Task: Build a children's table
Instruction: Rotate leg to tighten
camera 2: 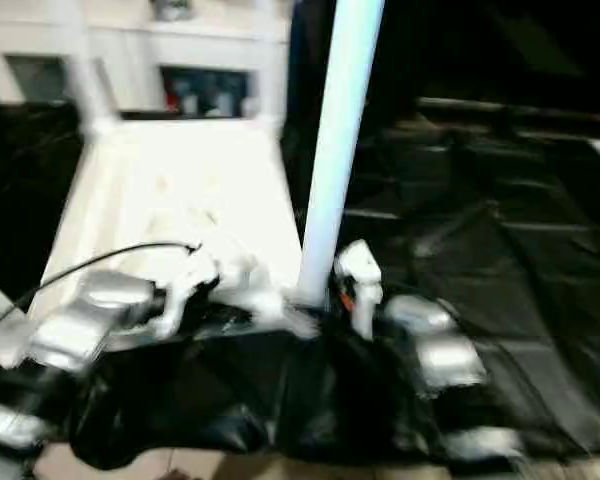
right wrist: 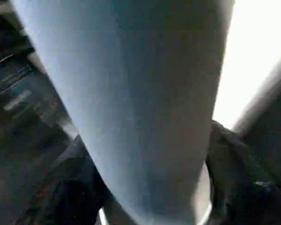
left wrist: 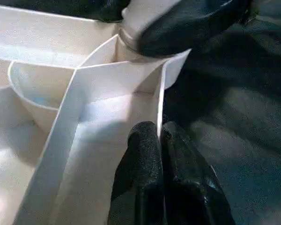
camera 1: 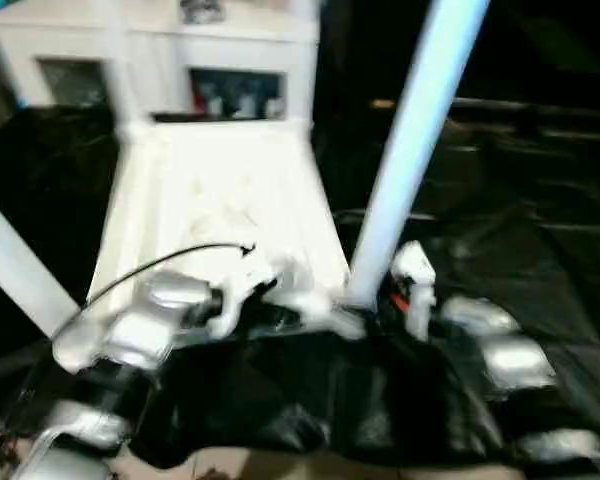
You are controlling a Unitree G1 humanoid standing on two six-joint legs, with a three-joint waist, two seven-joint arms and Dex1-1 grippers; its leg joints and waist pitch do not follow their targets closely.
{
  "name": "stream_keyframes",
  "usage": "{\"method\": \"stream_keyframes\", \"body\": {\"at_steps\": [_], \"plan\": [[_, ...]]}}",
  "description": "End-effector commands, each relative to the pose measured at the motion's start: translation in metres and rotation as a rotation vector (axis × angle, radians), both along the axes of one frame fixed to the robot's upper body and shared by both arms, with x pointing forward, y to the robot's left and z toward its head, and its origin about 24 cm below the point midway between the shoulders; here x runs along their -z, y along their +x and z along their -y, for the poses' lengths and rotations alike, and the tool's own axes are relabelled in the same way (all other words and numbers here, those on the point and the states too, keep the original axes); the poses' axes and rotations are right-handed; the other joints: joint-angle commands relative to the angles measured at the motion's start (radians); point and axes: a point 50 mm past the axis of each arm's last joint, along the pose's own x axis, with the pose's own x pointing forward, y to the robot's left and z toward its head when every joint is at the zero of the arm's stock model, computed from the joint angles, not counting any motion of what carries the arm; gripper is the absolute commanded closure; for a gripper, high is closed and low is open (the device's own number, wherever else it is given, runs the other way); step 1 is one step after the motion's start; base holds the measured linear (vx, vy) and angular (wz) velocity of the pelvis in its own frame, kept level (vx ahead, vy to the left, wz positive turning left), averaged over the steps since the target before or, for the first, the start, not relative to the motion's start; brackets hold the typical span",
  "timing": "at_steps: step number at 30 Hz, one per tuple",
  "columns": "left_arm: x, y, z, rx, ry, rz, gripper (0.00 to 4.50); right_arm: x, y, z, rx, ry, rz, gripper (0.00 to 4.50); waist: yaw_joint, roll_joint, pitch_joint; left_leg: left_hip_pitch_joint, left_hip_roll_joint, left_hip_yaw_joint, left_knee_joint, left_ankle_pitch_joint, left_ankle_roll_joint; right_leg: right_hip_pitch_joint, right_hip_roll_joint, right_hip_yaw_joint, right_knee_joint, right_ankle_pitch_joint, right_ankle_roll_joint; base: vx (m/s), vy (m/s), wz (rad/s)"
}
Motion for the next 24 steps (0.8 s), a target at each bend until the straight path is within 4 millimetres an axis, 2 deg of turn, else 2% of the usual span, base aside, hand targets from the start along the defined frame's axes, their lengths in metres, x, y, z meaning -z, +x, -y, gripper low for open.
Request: {"method": "stream_keyframes", "body": {"at_steps": [1, 2, 3, 4, 6, 9, 10, 12, 13, 16, 20, 21, 24], "plan": [[-0.019, 0.007, 0.033, -0.011, -0.121, 0.073, 4.5, 0.023, -0.011, -0.033, -0.015, -0.021, -0.099, 1.92, -0.005, -0.004, -0.049, 0.012, 0.013, -0.005, -0.074, -0.372, -0.02, 0.03, -0.046, 0.03, -0.108, -0.526, -0.121, 0.0, 0.0, 0.0], [-0.019, 0.006, 0.034, -0.011, -0.122, 0.073, 4.5, 0.023, -0.011, -0.033, -0.011, -0.02, -0.1, 1.92, -0.005, -0.004, -0.049, 0.012, 0.013, -0.005, -0.074, -0.372, -0.02, 0.03, -0.046, 0.03, -0.108, -0.526, -0.121, 0.0, 0.0, 0.0], [-0.017, 0.005, 0.043, -0.029, -0.128, 0.073, 4.5, 0.024, -0.009, -0.042, 0.05, -0.003, -0.105, 1.92, -0.011, -0.004, -0.047, 0.011, 0.011, -0.005, -0.073, -0.387, -0.011, 0.026, -0.043, 0.03, -0.113, -0.549, -0.107, 0.0, 0.0, 0.0], [-0.017, 0.005, 0.047, -0.036, -0.133, 0.074, 4.5, 0.024, -0.007, -0.047, 0.084, 0.007, -0.113, 1.92, -0.011, -0.001, -0.047, 0.012, 0.011, -0.006, -0.074, -0.39, -0.011, 0.024, -0.044, 0.03, -0.115, -0.556, -0.104, 0.0, 0.0, 0.0], [-0.016, 0.005, 0.055, -0.063, -0.139, 0.079, 4.5, 0.024, -0.005, -0.056, 0.134, 0.021, -0.127, 1.92, -0.017, -0.002, -0.049, 0.009, 0.01, -0.008, -0.075, -0.394, -0.014, 0.025, -0.042, 0.027, -0.114, -0.561, -0.095, 0.0, 0.0, 0.0], [-0.016, 0.004, 0.06, -0.073, -0.138, 0.086, 4.5, 0.02, -0.003, -0.064, 0.15, 0.029, -0.106, 1.92, -0.022, 0.001, -0.052, 0.007, 0.01, -0.008, -0.076, -0.391, -0.004, 0.024, -0.039, 0.029, -0.112, -0.517, -0.101, 0.0, 0.0, 0.0], [-0.016, 0.004, 0.061, -0.073, -0.136, 0.088, 4.5, 0.019, -0.002, -0.066, 0.15, 0.031, -0.098, 1.36, -0.023, 0.001, -0.051, 0.006, 0.01, -0.007, -0.076, -0.392, -0.003, 0.024, -0.038, 0.029, -0.112, -0.509, -0.103, 0.0, 0.0, 0.0], [-0.016, 0.003, 0.061, -0.064, -0.128, 0.088, 4.5, 0.016, -0.002, -0.067, 0.13, 0.049, -0.085, 1.17, -0.024, 0.003, -0.053, 0.005, 0.011, -0.006, -0.076, -0.385, 0.002, 0.025, -0.038, 0.031, -0.11, -0.478, -0.113, 0.0, 0.0, 0.0], [-0.016, 0.002, 0.061, -0.06, -0.128, 0.086, 4.5, 0.015, -0.003, -0.067, 0.119, 0.05, -0.08, 1.17, -0.023, 0.003, -0.054, 0.003, 0.011, -0.005, -0.076, -0.38, 0.004, 0.026, -0.038, 0.031, -0.108, -0.467, -0.116, 0.0, 0.0, 0.0], [-0.015, 0.0, 0.055, -0.018, -0.123, 0.082, 4.5, 0.013, -0.005, -0.06, 0.03, 0.017, -0.043, 0.79, -0.023, 0.003, -0.055, 0.0, 0.012, -0.004, -0.076, -0.363, 0.01, 0.029, -0.038, 0.032, -0.104, -0.425, -0.129, 0.0, 0.0, 0.0], [-0.014, -0.003, 0.046, 0.04, -0.11, 0.071, 4.5, 0.006, -0.012, -0.047, -0.116, 0.013, -0.007, 0.79, -0.017, 0.004, -0.059, -0.001, 0.014, 0.0, -0.073, -0.326, 0.031, 0.037, -0.037, 0.034, -0.096, -0.335, -0.155, 0.0, 0.0, 0.0], [-0.014, -0.006, 0.039, 0.081, -0.1, 0.056, 4.5, 0.003, -0.016, -0.037, -0.205, 0.002, 0.013, 0.79, -0.013, 0.005, -0.059, 0.0, 0.015, 0.001, -0.073, -0.316, 0.038, 0.037, -0.035, 0.034, -0.093, -0.308, -0.167, 0.0, 0.0, 0.0], [-0.014, -0.008, 0.032, 0.127, -0.093, 0.045, 4.5, -0.001, -0.019, -0.03, -0.276, -0.001, 0.014, 0.79, -0.012, 0.004, -0.061, -0.003, 0.015, 0.003, -0.071, -0.283, 0.048, 0.042, -0.035, 0.035, -0.087, -0.261, -0.188, 0.0, 0.0, 0.0]]}}
